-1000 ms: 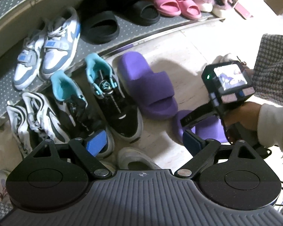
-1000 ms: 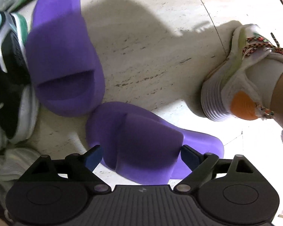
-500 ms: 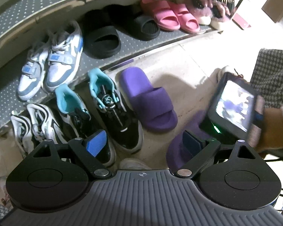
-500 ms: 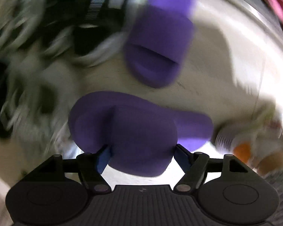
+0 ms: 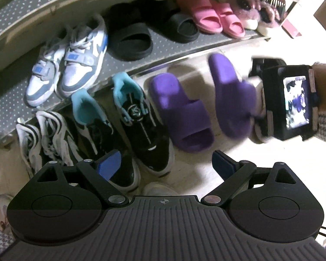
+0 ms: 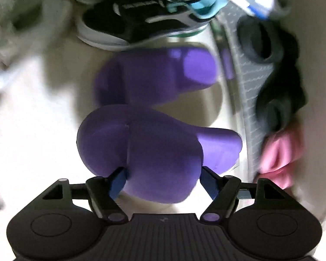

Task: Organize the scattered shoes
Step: 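Lower the second purple slide beside its mate and open the right tool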

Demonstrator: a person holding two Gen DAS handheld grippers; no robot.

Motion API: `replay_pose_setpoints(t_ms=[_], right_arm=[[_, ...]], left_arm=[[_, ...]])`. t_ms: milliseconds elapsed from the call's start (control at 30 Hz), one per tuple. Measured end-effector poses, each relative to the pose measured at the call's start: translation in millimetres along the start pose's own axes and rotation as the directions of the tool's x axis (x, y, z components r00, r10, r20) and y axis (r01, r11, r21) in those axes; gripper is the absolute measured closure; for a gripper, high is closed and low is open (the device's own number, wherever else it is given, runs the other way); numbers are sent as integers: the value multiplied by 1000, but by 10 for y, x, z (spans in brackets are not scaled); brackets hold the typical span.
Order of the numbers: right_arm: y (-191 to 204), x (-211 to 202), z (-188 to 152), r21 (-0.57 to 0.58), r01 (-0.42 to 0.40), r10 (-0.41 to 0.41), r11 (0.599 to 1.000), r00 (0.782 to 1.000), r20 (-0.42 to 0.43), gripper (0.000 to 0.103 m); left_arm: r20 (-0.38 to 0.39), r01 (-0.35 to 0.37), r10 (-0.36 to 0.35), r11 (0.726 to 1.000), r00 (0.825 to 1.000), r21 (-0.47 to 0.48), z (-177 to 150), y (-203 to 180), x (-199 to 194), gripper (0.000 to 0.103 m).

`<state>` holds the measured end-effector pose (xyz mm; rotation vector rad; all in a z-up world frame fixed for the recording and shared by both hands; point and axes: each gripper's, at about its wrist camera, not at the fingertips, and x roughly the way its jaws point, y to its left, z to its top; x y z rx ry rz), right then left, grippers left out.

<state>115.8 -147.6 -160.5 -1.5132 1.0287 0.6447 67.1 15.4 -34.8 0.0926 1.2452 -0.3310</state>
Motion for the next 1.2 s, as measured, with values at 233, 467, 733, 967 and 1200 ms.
replay_pose_setpoints(t_ms=[233,467,733,967,1200], right_arm=[[-843,287,-337,603,-162,227,781,973,-33,15],[-1252,821,-733,956,-293,404,22,877,260,13],[-1088,1108,-492,960,-262,405,100,892,201,12],[-965,1282,-271,932,-251,418,261,900,125,18],[-862,1262,-127,909,-276,397,313,907,139,18]], left_arm=[[-24,9,-9,1000,1000,-6,-18,-14,99,9],[-35,13,-13,1000,999,-13,-17,-29,193,9],[-45,6,-8,999,999,-48,69,27,270,9],[-58,-7,3,998,998,-63,85,104,301,9],[-34,-6,3,997,999,-75,66,141,220,9]])
